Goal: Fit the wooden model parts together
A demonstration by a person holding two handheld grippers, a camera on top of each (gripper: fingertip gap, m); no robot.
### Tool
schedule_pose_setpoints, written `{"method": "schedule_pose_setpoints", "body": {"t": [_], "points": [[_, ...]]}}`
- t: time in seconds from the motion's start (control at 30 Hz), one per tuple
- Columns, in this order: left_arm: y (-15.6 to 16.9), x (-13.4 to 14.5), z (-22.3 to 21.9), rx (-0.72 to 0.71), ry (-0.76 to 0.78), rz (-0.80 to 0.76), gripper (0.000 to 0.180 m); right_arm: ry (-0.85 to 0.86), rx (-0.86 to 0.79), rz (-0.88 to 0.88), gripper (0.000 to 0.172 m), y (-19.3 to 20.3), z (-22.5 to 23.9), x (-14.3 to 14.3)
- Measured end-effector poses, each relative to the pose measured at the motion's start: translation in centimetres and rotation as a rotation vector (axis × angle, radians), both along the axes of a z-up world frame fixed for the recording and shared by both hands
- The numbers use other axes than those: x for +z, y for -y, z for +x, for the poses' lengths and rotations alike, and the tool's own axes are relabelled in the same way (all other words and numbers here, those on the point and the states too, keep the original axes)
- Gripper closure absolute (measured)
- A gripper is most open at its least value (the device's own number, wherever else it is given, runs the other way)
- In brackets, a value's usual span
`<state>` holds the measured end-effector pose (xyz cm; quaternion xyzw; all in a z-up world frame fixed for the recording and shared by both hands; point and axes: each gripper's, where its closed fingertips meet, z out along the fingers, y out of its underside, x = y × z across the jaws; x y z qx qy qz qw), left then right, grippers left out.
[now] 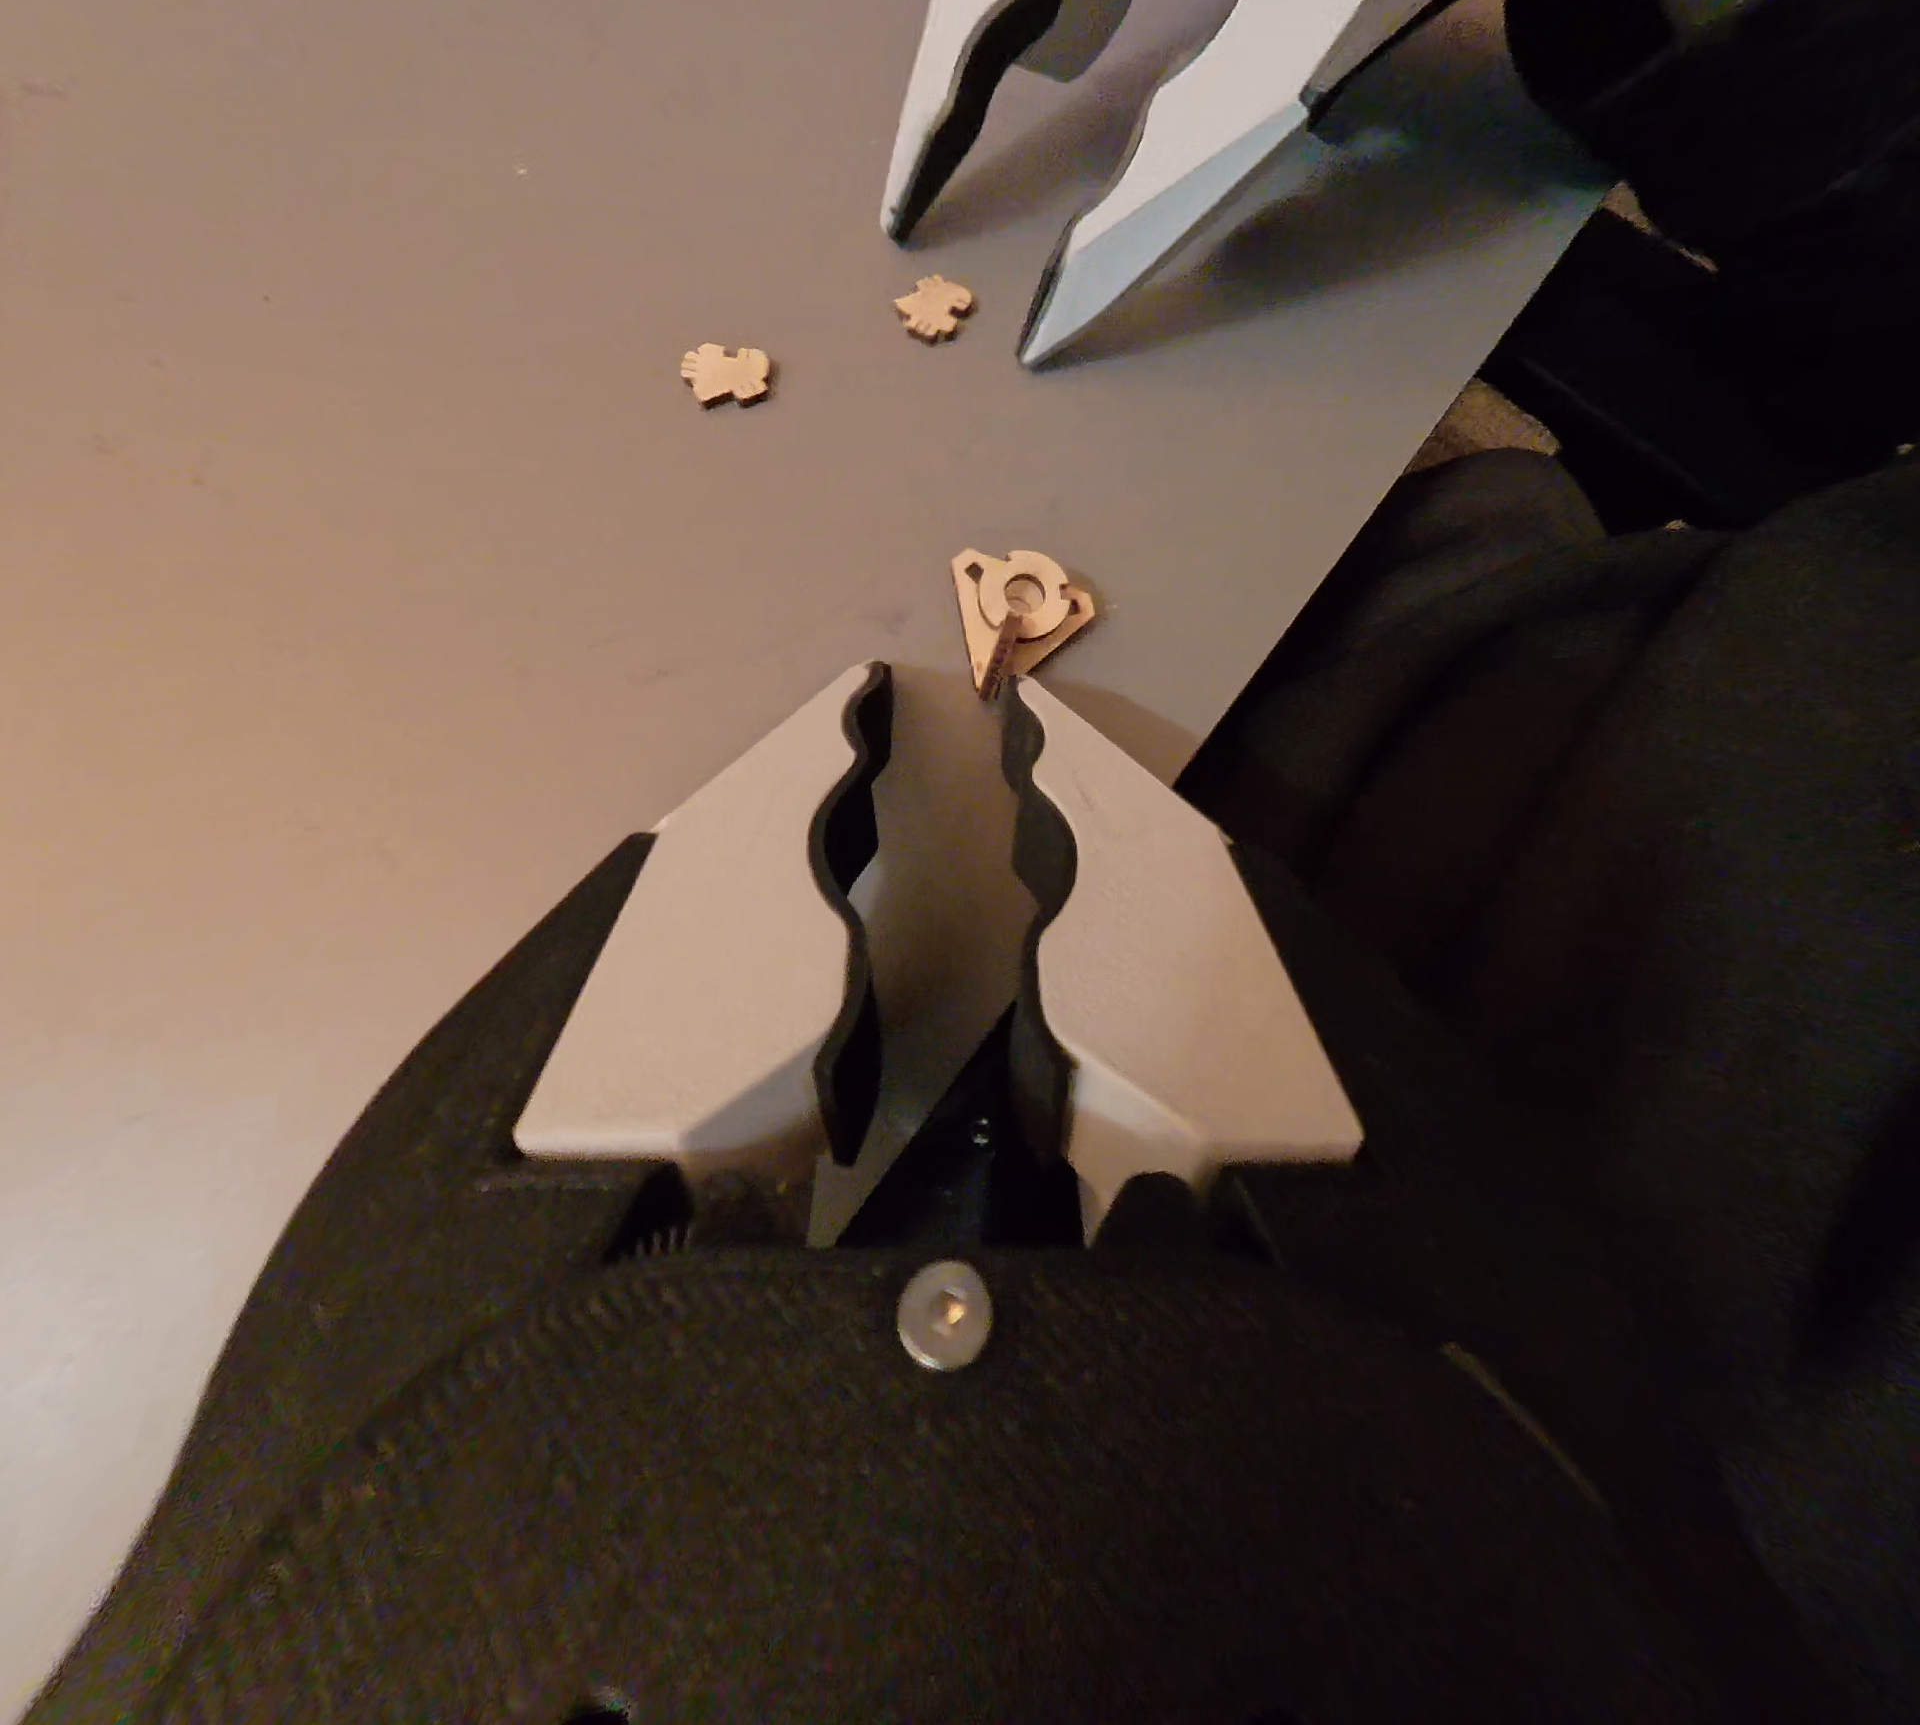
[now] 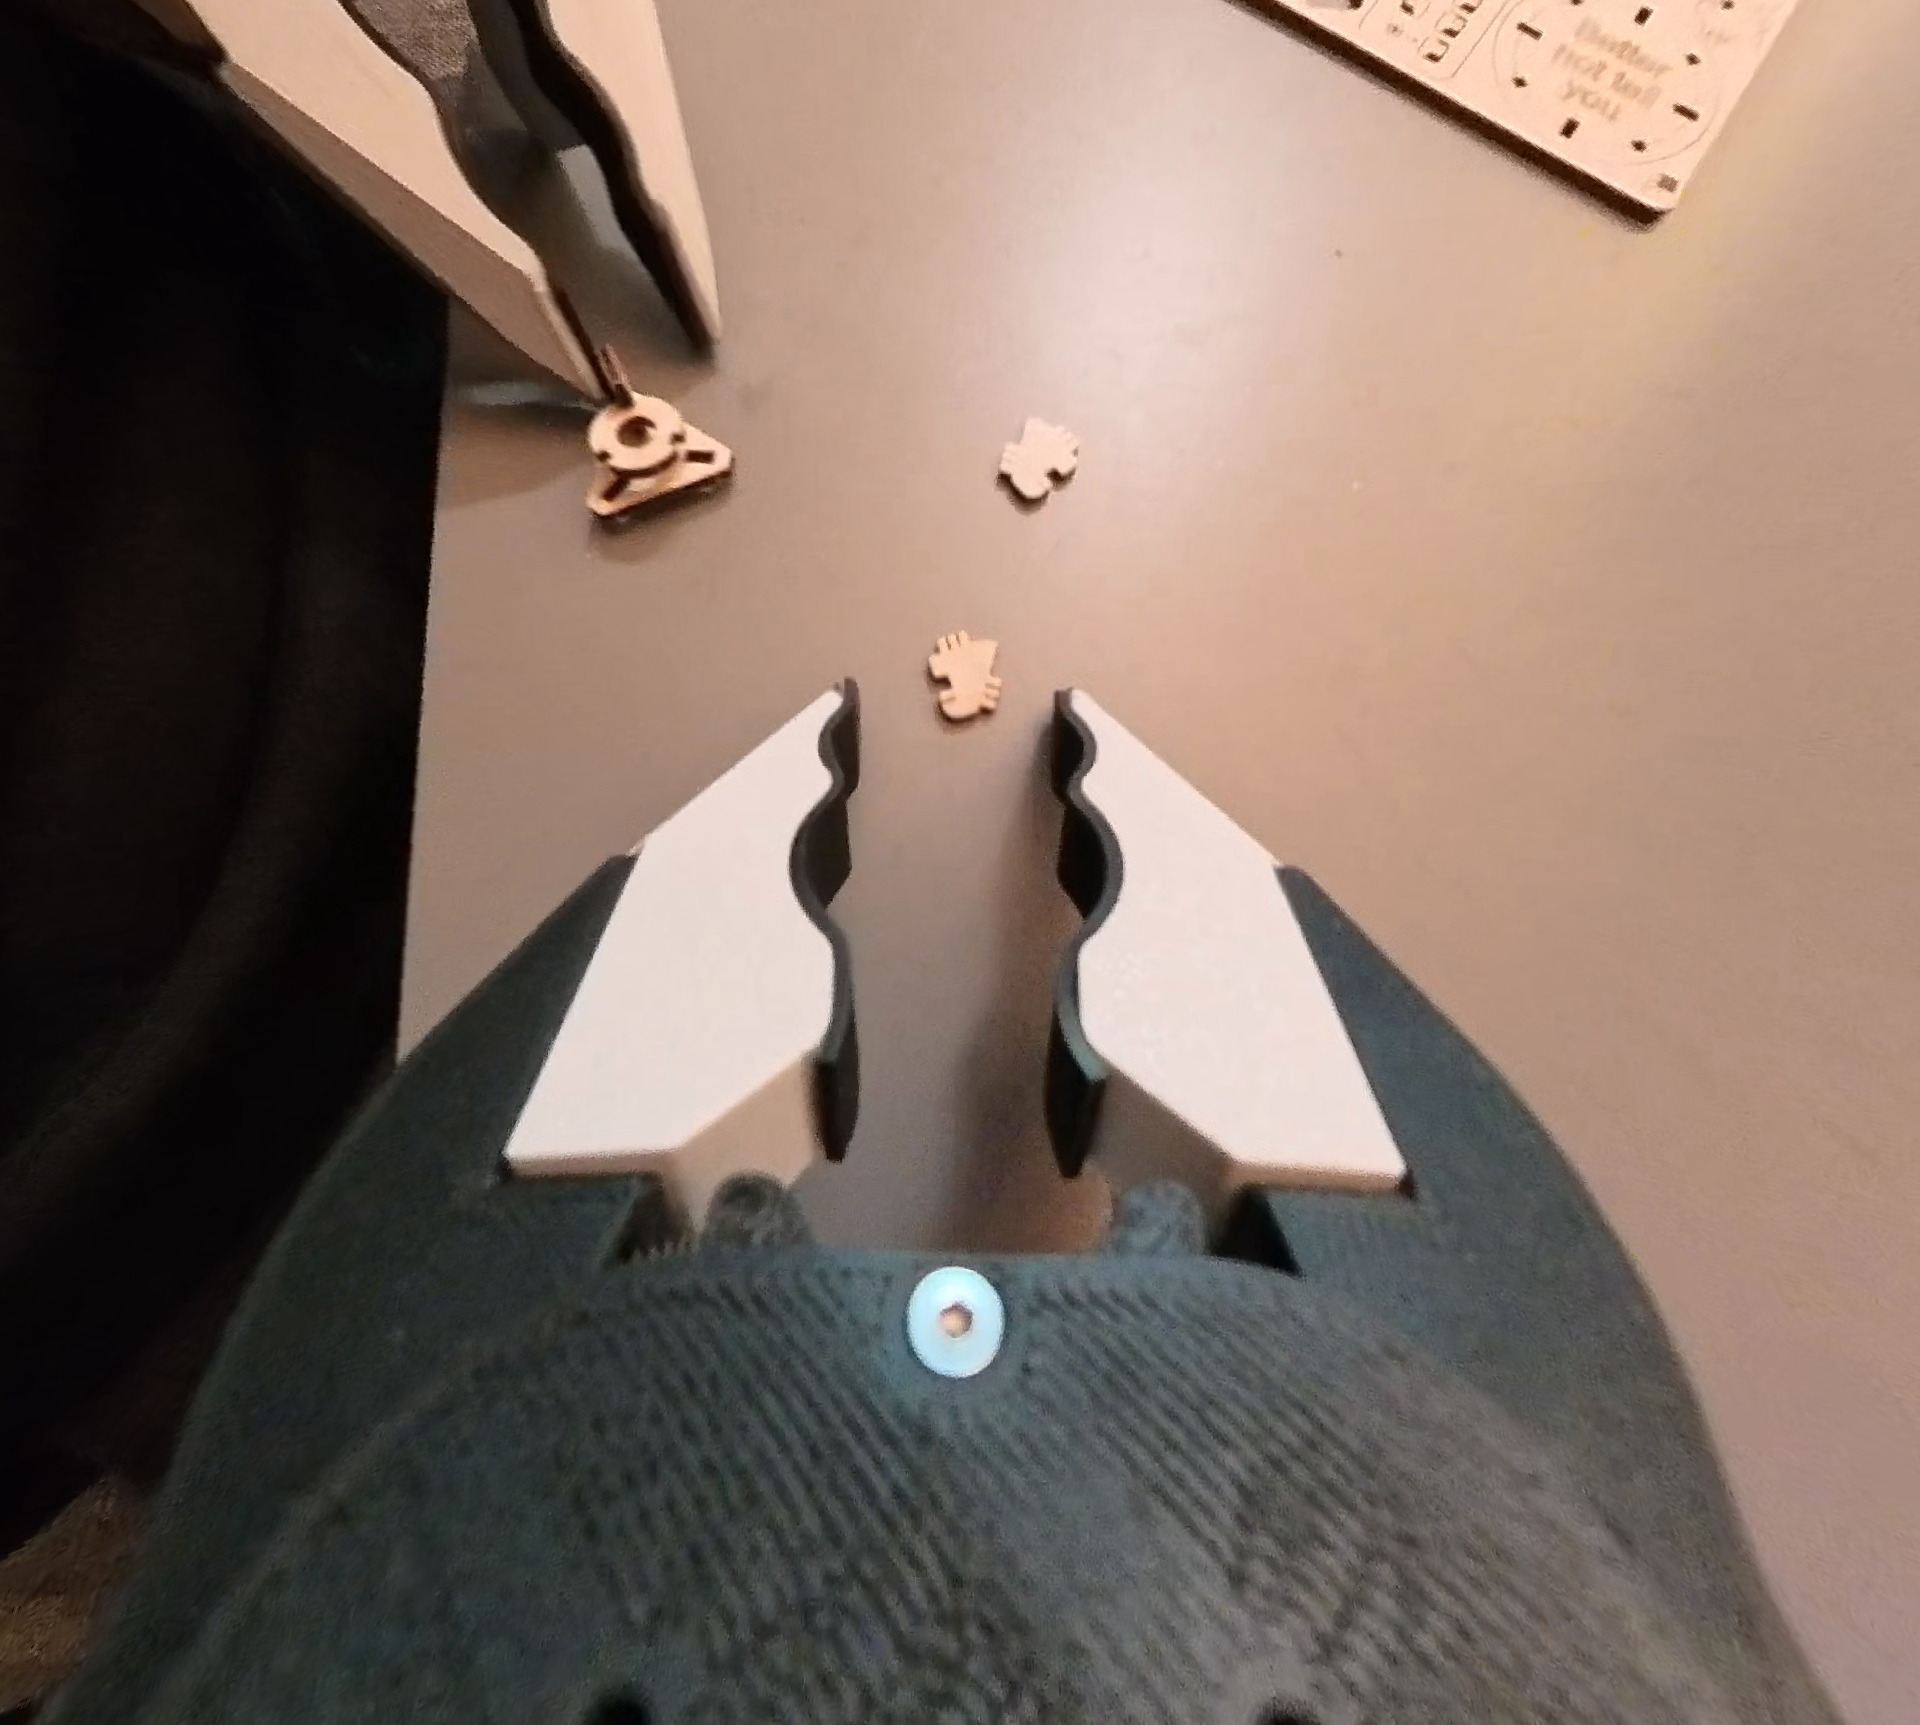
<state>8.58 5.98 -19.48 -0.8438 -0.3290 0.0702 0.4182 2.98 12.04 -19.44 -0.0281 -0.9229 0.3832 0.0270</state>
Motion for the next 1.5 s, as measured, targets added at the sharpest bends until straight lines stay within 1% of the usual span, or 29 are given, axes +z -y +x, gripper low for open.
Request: {"method": "schedule_pose_setpoints", "body": {"t": [0.07, 0.1, 0.13, 0.17, 0.3, 0.4, 0.53, 0.6, 0.73, 0.9, 1.07, 1.1, 1.17, 1.27, 1.3, 1.4, 1.47, 1.5], "points": [[0.6, 0.1, -0.6, 0.036, -0.027, -0.021, 0.161, 0.004, 0.008, -0.003, 0.141, 0.5, 0.0, -0.1], [0.9, 0.1, -0.9, 0.056, -0.040, -0.031, 0.161, 0.010, 0.012, -0.004, 0.146, 0.7, 0.1, -0.1], [1.1, 0.2, -1.2, 0.075, -0.050, -0.034, 0.161, 0.020, 0.020, -0.008, 0.159, 0.9, 0.2, -0.1], [1.3, 0.4, -1.4, 0.089, -0.059, -0.027, 0.161, 0.026, 0.021, -0.014, 0.161, 1.1, 0.2, -0.1], [1.3, 1.2, -1.5, 0.104, -0.064, 0.044, 0.159, 0.014, 0.004, -0.062, 0.162, 1.8, 0.2, 0.2], [0.8, 1.5, -1.2, 0.084, -0.055, 0.090, 0.156, 0.019, 0.002, -0.154, 0.162, 2.9, 0.8, 1.4], [-0.1, 1.1, -0.8, 0.051, -0.048, 0.090, 0.150, -0.021, 0.006, -0.236, 0.162, 4.0, 1.3, 2.8], [-0.5, 0.8, -0.7, 0.044, -0.050, 0.074, 0.148, -0.013, 0.014, -0.232, 0.162, 4.2, 1.7, 2.7], [-1.0, 0.6, -1.1, 0.047, -0.064, 0.073, 0.148, -0.020, 0.037, -0.171, 0.162, 4.4, 2.2, 1.7], [-1.2, 0.7, -1.0, 0.028, -0.057, 0.086, 0.164, -0.083, 0.043, -0.089, 0.162, 4.5, 2.3, 0.5], [-1.4, 0.8, -0.7, -0.001, -0.076, 0.096, 0.165, -0.095, 0.047, -0.086, 0.162, 4.5, 2.4, 0.4], [-1.5, 0.8, -0.6, -0.008, -0.084, 0.100, 0.165, -0.091, 0.049, -0.090, 0.161, 4.5, 2.4, 0.5], [-1.7, 0.9, -0.6, -0.021, -0.101, 0.104, 0.165, -0.075, 0.054, -0.105, 0.152, 4.5, 2.5, 0.7], [-1.7, 0.9, -0.4, -0.039, -0.113, 0.098, 0.165, -0.012, 0.068, -0.125, 0.130, 4.3, 2.8, 0.9], [-1.7, 0.9, -0.4, -0.046, -0.117, 0.096, 0.165, 0.018, 0.067, -0.126, 0.126, 4.2, 2.8, 1.0], [-1.7, 0.8, -0.3, -0.063, -0.124, 0.089, 0.164, 0.071, 0.057, -0.112, 0.123, 4.1, 2.6, 0.7], [-1.5, 0.8, -0.7, -0.047, -0.120, 0.091, 0.163, 0.053, 0.048, -0.067, 0.125, 4.1, 2.5, 0.0], [-1.4, 0.9, -0.8, -0.036, -0.114, 0.097, 0.160, 0.030, 0.042, -0.067, 0.130, 4.1, 2.4, 0.0]]}}
